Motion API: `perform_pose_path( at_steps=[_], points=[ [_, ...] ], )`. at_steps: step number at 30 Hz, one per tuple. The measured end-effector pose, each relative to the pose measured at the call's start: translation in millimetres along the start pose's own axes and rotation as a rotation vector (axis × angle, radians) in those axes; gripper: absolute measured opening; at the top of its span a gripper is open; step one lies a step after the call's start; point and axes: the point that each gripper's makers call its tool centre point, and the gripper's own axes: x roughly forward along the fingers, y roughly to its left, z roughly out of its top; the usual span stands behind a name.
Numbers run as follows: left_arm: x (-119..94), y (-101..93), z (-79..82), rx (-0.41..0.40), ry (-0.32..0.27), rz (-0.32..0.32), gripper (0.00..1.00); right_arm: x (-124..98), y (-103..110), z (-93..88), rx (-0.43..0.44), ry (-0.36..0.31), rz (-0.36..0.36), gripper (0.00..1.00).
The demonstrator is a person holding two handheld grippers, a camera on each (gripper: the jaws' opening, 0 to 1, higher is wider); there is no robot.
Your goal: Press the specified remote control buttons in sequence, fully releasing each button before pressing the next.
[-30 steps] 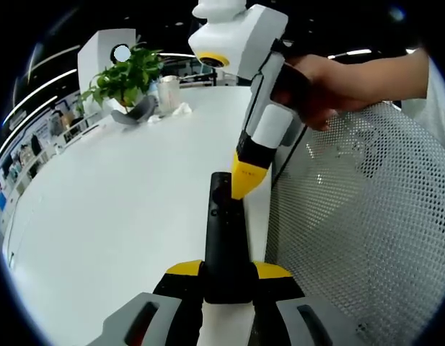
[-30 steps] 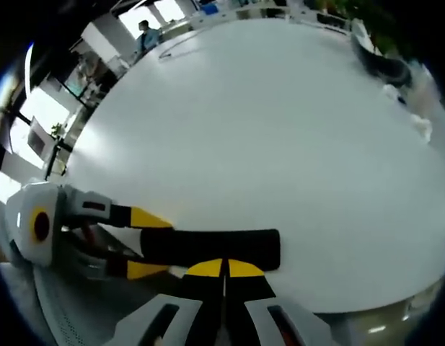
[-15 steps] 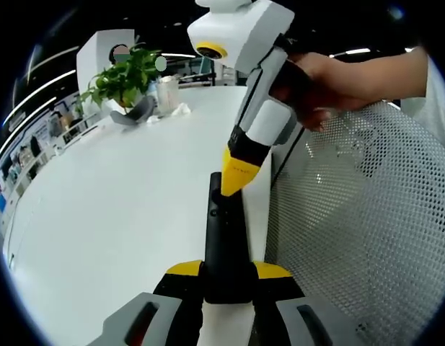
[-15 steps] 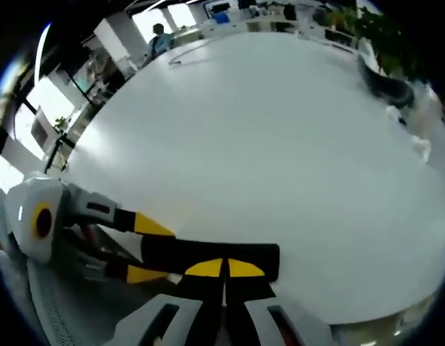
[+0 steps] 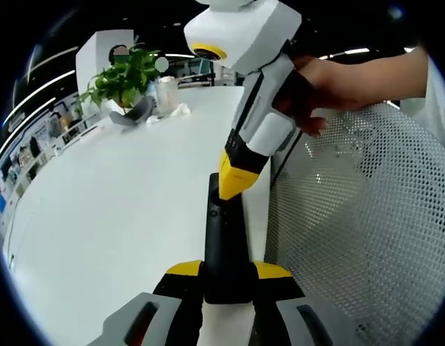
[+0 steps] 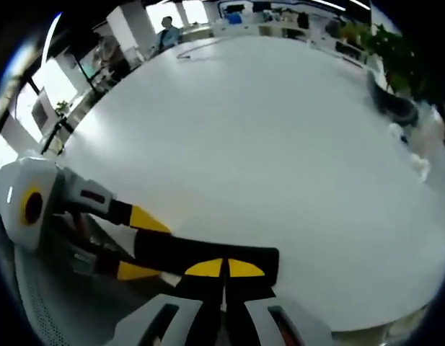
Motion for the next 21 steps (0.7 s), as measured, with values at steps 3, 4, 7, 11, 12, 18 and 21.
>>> perform_pose_path(
  at_steps=[3, 4, 7, 11, 12, 18, 21],
  points=[
    [-0.2, 0.3, -0.3, -0.005, 0.002, 0.002, 0.25, 0.5, 0.6, -0.3, -0.049, -0.003, -0.019, 0.00],
    [-0.1, 0.4, -0.4, -0.006, 0.003, 0.002, 0.25, 0.6, 0.8, 0.0, -0.065, -0.003, -0.025, 0.00],
    [-0.1, 0.3, -0.5, -0.006, 0.003, 0.002, 0.25, 1.8, 0.6, 0.0, -0.102, 0.001, -0.042, 0.00],
    [-0.2, 0.1, -0.6, -0.007, 0.005, 0.003, 0.25, 1.2, -0.1, 0.3, -0.101, 0.000, -0.041, 0.00],
    [-0.3, 0.0, -0.7, -0.007, 0.006, 0.003, 0.25, 1.2, -0.2, 0.4, -0.097, 0.000, -0.039, 0.00],
    [-0.2, 0.0, -0.8, -0.007, 0.004, 0.004, 0.25, 1.3, 0.1, 0.3, -0.103, 0.001, -0.032, 0.00],
    [-0.2, -0.1, -0.9, -0.005, 0.007, 0.002, 0.24, 1.3, 1.3, 0.7, -0.138, 0.008, -0.044, 0.00]
  ],
)
